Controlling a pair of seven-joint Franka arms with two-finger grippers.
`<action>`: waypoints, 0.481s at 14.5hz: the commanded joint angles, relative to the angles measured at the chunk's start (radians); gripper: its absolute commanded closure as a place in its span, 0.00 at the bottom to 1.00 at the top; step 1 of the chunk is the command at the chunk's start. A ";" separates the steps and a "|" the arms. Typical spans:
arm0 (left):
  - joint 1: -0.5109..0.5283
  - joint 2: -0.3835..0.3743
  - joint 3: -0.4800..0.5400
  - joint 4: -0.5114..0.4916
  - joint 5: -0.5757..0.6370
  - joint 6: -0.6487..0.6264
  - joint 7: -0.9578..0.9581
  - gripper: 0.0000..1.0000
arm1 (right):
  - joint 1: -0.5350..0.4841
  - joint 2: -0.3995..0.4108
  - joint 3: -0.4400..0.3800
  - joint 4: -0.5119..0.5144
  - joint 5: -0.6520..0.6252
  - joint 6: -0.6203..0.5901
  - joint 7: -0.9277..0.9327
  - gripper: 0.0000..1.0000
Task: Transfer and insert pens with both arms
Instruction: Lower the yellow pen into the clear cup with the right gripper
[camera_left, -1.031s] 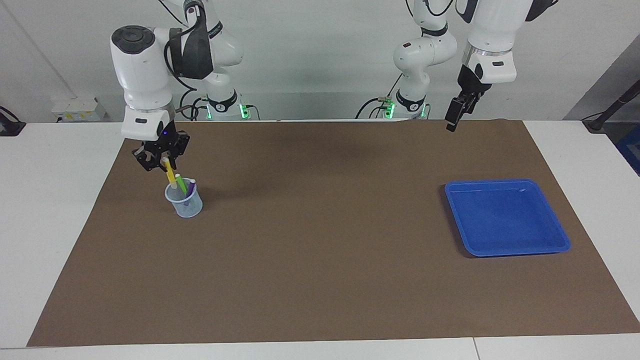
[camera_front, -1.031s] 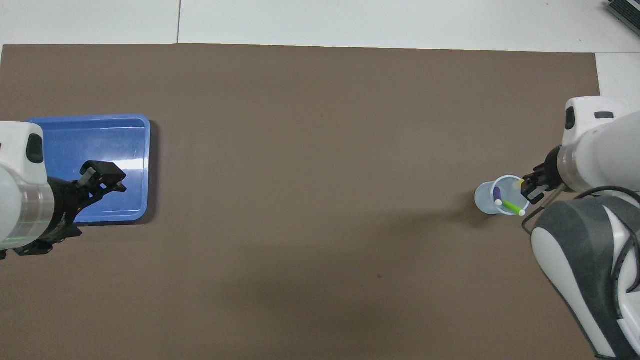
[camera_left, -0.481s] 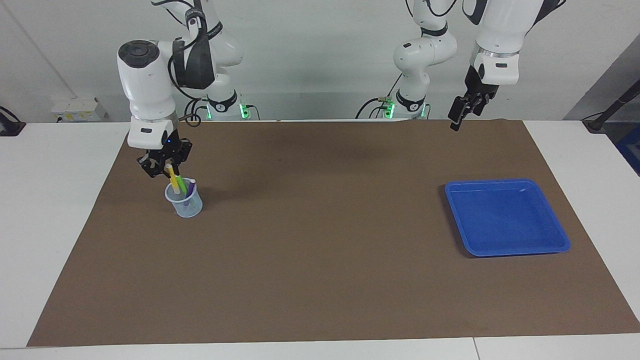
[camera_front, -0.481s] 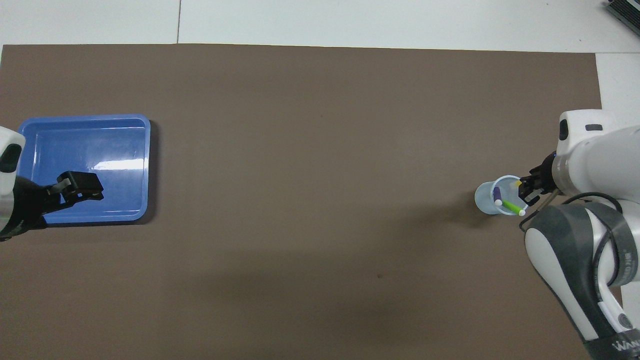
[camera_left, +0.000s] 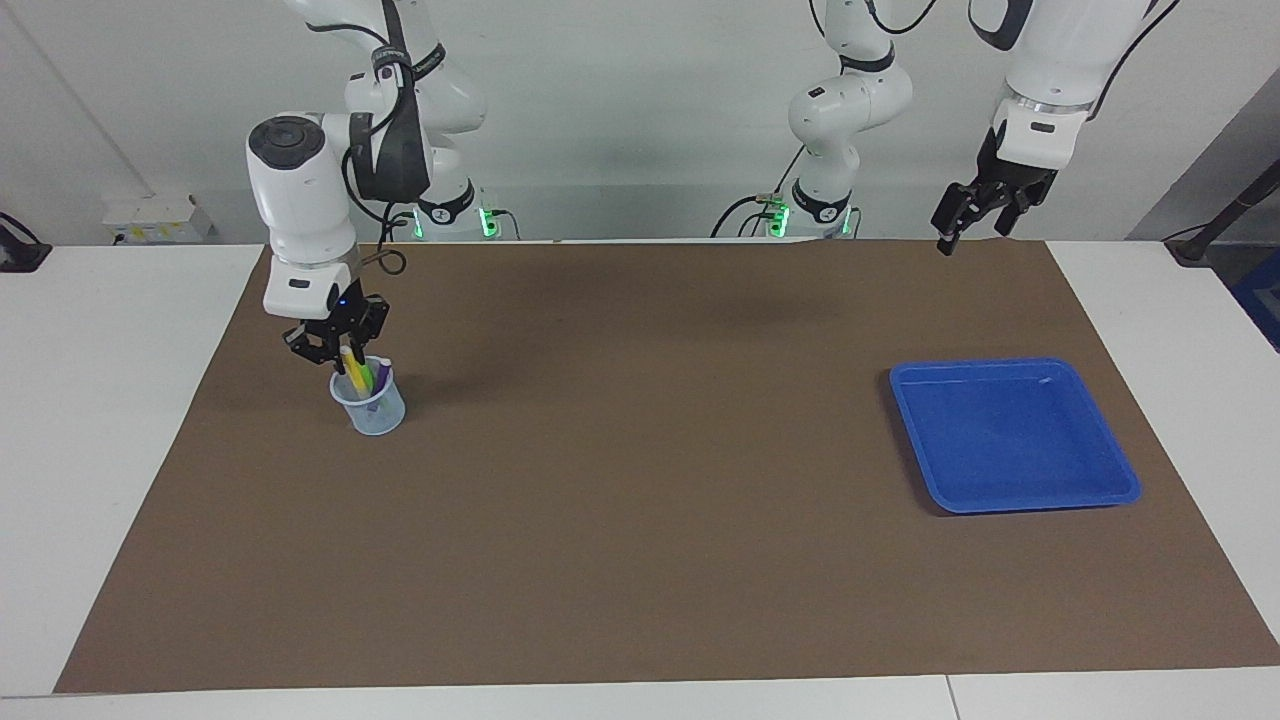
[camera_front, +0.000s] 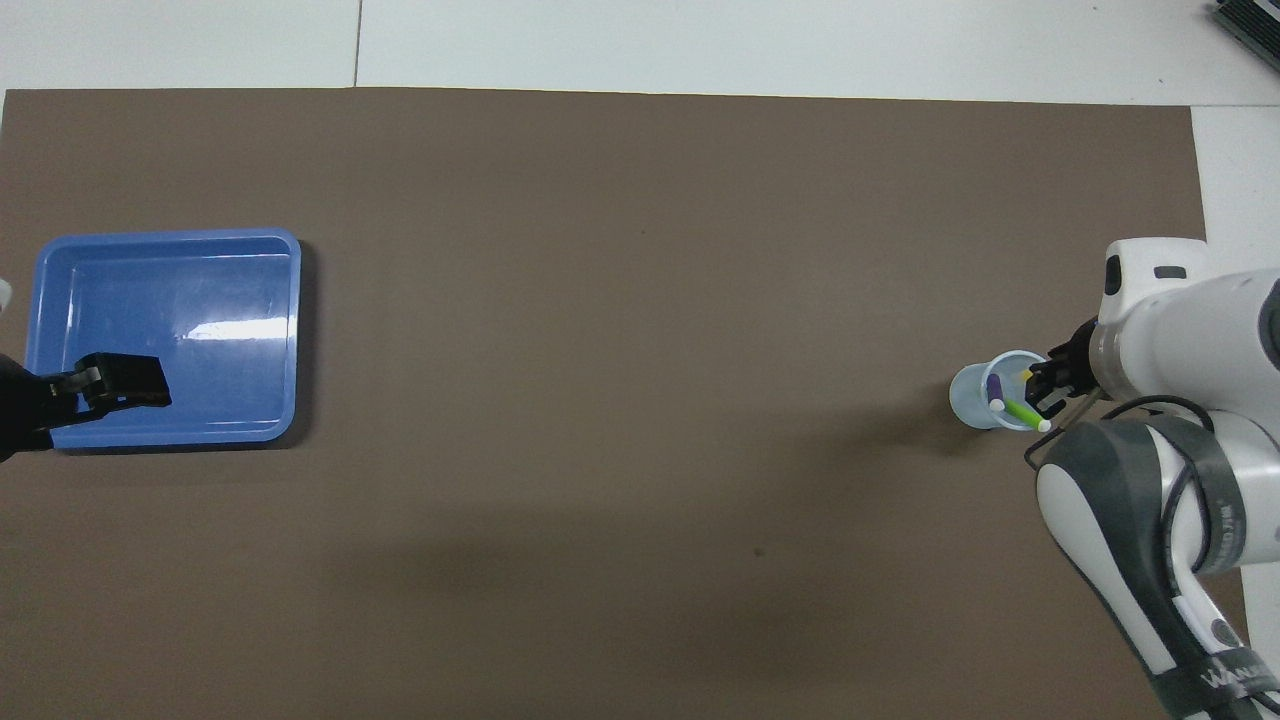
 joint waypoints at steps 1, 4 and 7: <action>0.031 -0.009 -0.003 -0.008 0.005 0.006 0.082 0.01 | -0.022 -0.008 0.012 -0.012 -0.005 0.017 0.013 0.00; 0.038 -0.007 -0.001 -0.004 0.005 0.011 0.094 0.01 | -0.016 -0.019 0.012 0.070 0.050 -0.108 0.021 0.00; 0.062 -0.006 -0.001 0.001 0.005 0.011 0.156 0.01 | -0.021 -0.020 0.012 0.182 0.104 -0.263 0.099 0.00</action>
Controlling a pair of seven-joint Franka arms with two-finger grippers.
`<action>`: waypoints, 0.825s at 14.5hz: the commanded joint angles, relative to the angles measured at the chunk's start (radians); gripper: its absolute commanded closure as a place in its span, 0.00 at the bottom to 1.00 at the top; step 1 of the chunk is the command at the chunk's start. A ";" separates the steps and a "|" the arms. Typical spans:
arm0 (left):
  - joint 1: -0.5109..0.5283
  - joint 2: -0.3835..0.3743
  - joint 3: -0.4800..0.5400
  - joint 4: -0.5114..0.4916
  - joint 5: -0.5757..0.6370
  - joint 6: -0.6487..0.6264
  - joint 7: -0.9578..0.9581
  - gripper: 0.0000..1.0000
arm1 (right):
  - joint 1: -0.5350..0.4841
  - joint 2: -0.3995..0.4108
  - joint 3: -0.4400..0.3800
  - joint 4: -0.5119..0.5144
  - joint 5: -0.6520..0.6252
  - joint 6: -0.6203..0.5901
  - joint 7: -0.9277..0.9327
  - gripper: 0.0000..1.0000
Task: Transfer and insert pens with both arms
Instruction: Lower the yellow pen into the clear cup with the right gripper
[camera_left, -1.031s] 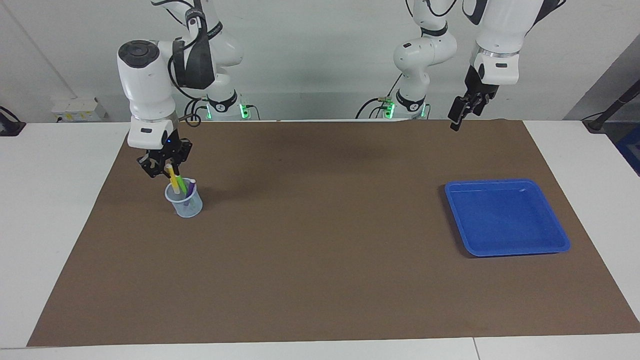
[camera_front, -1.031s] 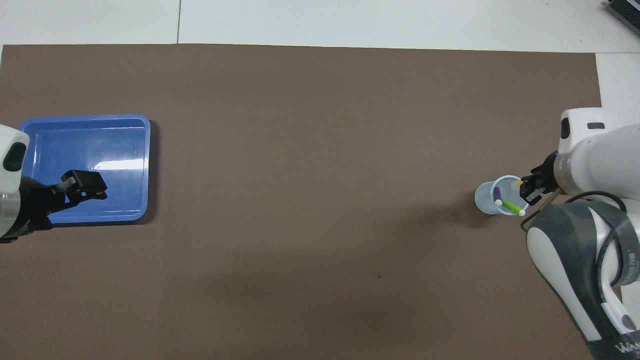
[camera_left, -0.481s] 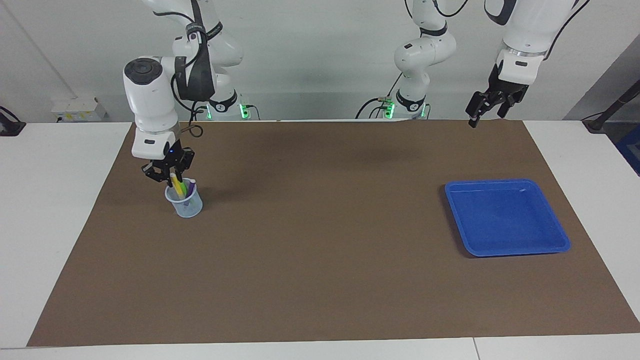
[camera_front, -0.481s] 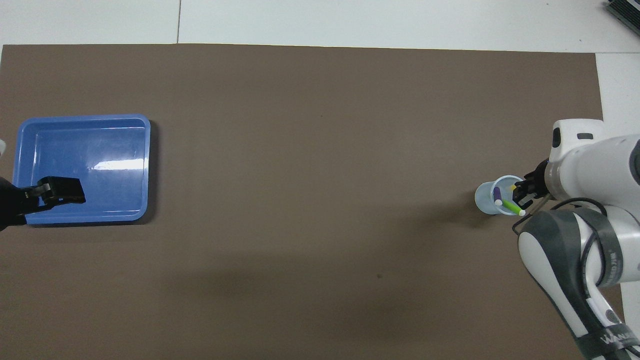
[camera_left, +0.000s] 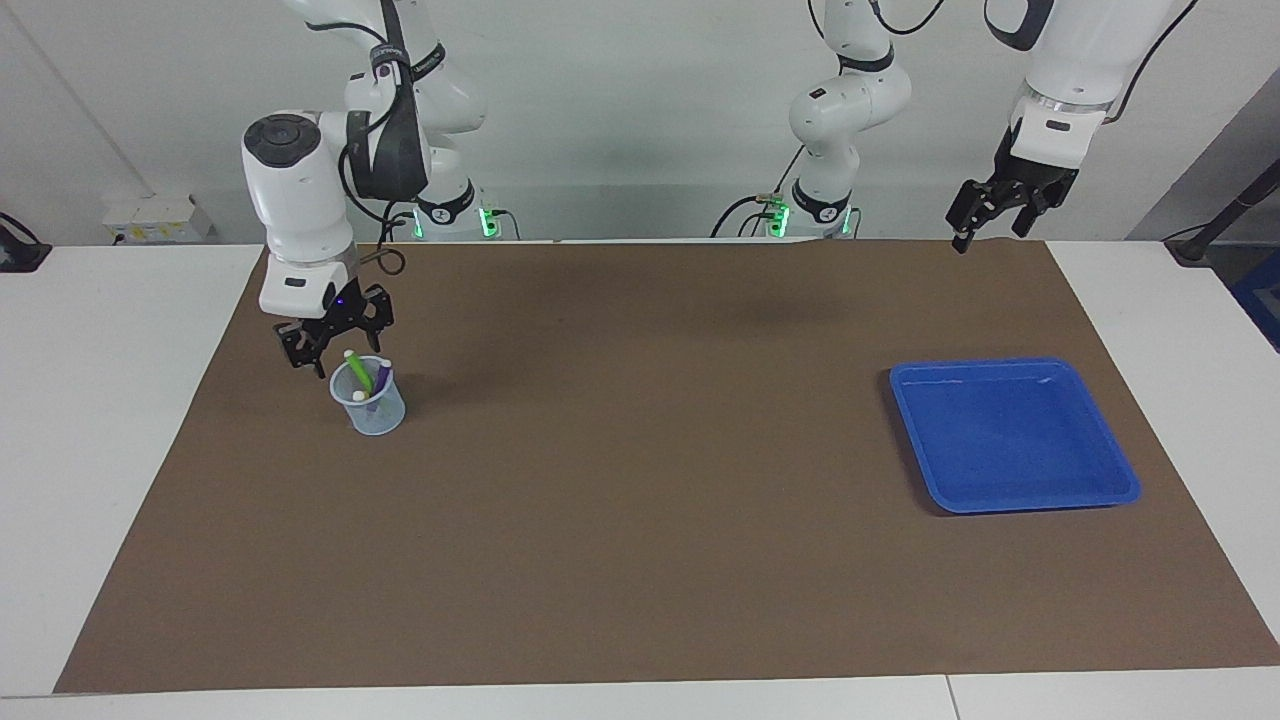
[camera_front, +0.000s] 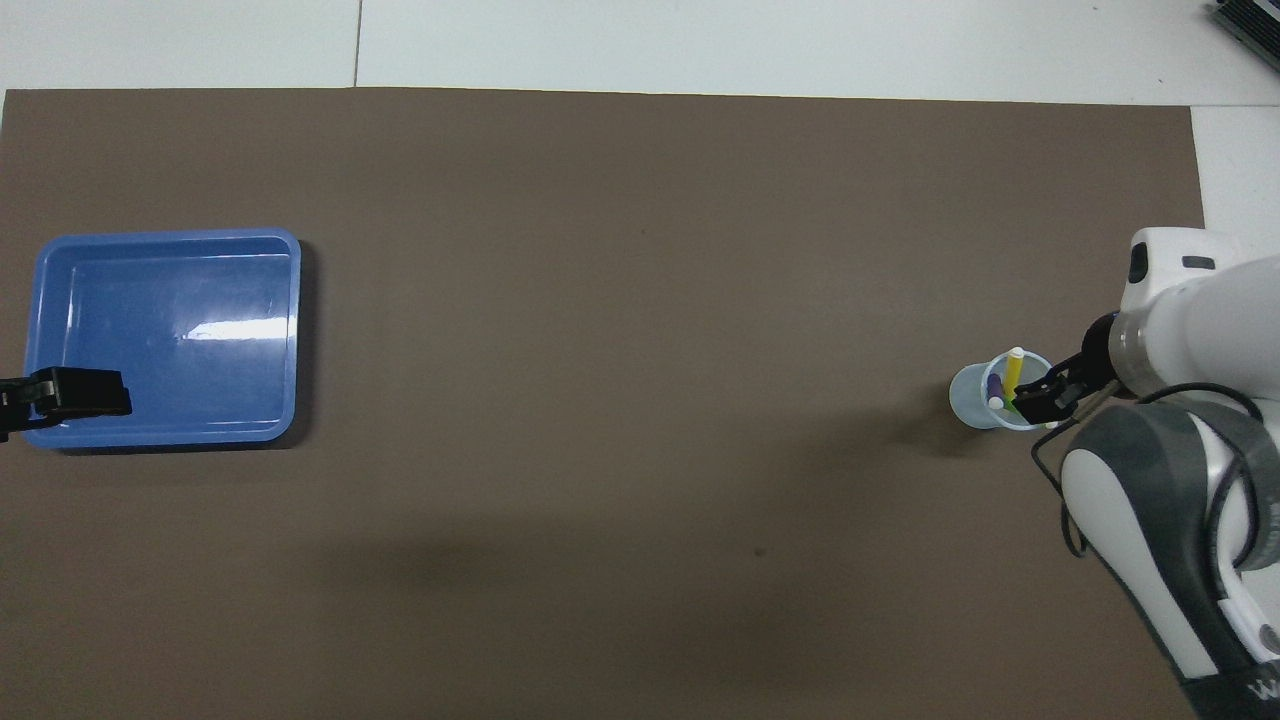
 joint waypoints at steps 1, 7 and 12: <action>0.037 -0.004 -0.003 0.002 0.005 0.011 0.051 0.01 | -0.015 -0.005 0.013 0.100 0.032 -0.131 0.054 0.00; 0.038 0.005 -0.005 0.017 0.008 0.015 0.054 0.01 | -0.004 -0.038 0.020 0.279 0.043 -0.407 0.203 0.00; 0.057 0.019 0.010 0.028 0.012 0.040 0.101 0.01 | -0.034 -0.028 0.024 0.312 0.095 -0.463 0.284 0.00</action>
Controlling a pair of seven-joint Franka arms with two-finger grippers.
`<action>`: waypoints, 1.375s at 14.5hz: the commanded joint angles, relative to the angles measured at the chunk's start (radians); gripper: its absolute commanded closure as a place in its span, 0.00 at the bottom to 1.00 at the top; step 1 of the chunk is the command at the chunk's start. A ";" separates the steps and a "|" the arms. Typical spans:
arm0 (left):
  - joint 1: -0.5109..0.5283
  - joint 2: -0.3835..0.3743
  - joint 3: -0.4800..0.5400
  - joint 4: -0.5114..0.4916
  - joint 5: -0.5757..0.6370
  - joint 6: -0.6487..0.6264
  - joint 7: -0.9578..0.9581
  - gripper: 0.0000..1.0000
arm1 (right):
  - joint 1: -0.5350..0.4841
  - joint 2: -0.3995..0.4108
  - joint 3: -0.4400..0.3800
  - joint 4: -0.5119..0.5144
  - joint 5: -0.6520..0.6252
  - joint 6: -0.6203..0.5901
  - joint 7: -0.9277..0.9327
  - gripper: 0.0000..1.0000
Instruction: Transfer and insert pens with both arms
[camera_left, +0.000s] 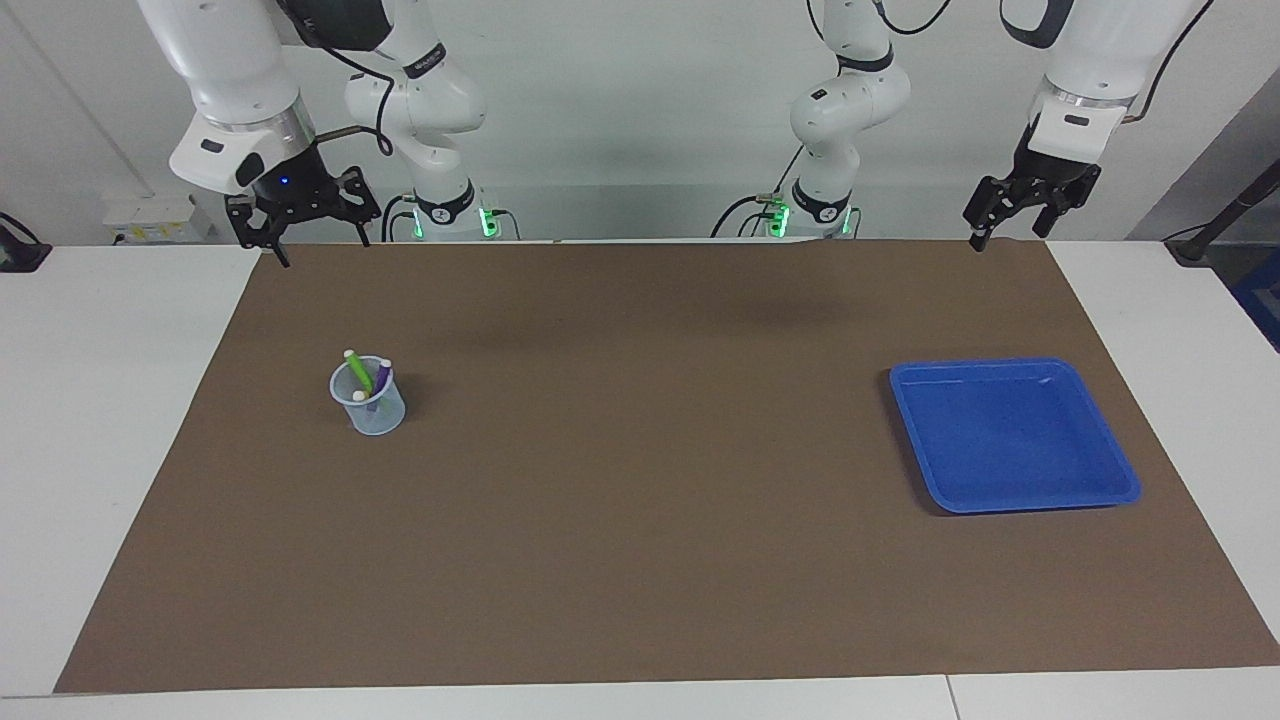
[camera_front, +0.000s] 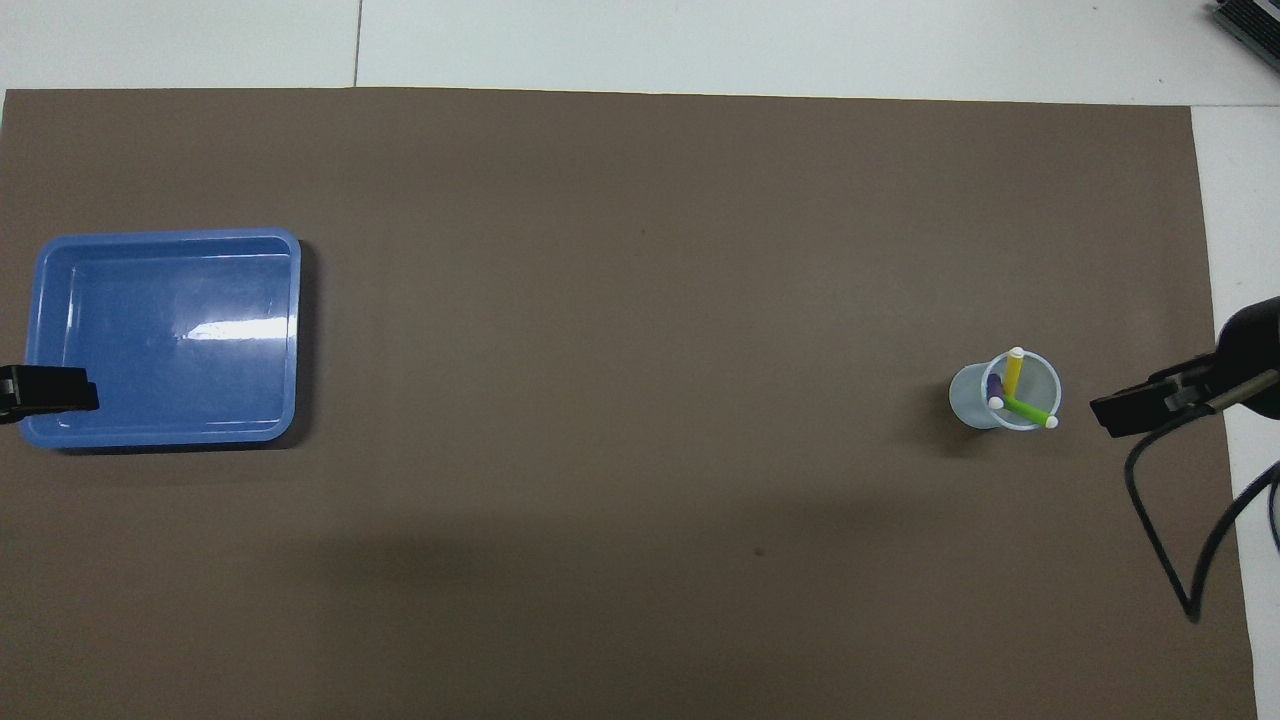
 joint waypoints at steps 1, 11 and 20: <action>0.015 0.019 0.007 0.022 0.011 0.017 0.031 0.01 | -0.037 0.014 0.014 0.001 0.023 -0.016 0.062 0.00; -0.237 0.194 0.206 0.198 0.073 -0.181 0.031 0.01 | -0.037 0.060 0.024 0.053 0.053 -0.014 0.126 0.00; -0.428 0.266 0.354 0.361 0.075 -0.328 0.035 0.00 | -0.029 0.086 0.017 0.078 0.051 -0.016 0.128 0.00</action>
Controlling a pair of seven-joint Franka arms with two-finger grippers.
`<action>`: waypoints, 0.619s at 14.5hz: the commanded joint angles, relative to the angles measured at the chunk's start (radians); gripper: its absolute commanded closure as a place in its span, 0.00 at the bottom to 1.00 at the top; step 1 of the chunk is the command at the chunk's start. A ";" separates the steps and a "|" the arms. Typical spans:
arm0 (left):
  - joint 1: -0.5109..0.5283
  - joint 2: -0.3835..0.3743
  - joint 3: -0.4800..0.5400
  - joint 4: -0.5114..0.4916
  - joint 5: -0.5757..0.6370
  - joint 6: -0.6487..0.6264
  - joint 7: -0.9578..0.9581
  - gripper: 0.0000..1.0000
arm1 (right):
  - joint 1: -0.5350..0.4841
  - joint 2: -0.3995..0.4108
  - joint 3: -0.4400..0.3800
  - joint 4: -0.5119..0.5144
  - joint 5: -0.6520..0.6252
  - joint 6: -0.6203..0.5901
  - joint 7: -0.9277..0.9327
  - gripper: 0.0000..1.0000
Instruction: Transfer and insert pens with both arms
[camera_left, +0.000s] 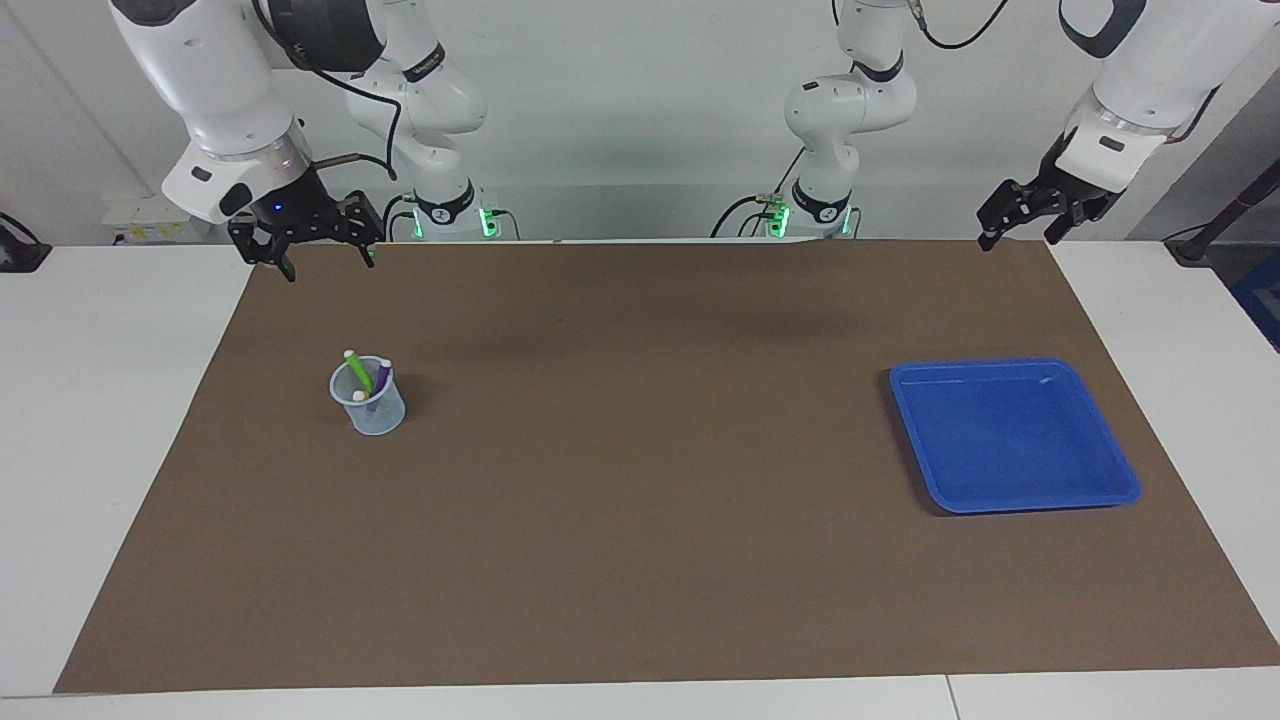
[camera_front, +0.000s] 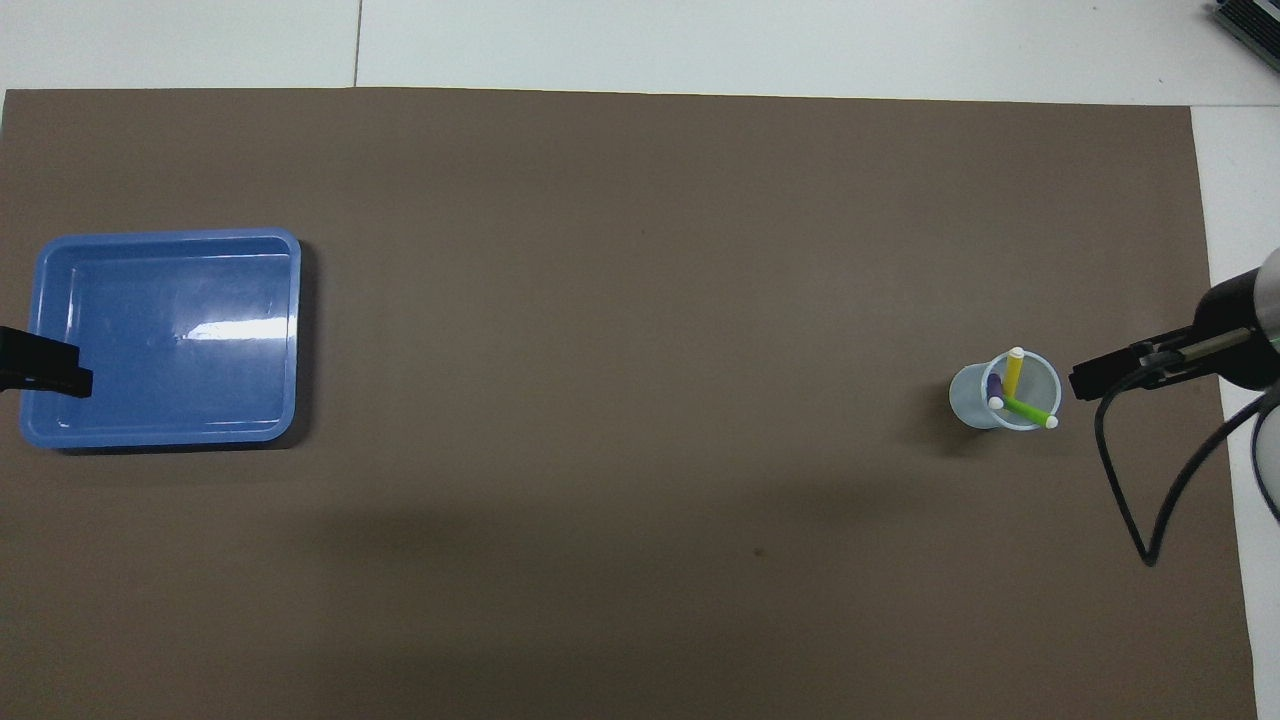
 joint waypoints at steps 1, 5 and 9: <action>-0.074 0.038 0.060 0.069 0.023 -0.053 0.005 0.00 | -0.011 0.011 0.004 0.022 0.019 -0.013 0.015 0.00; -0.125 0.060 0.118 0.117 0.023 -0.051 0.042 0.00 | -0.011 0.011 0.002 0.024 0.018 -0.015 0.020 0.00; -0.176 0.077 0.179 0.152 0.021 -0.045 0.062 0.00 | -0.011 0.008 0.004 0.024 0.019 -0.033 0.113 0.00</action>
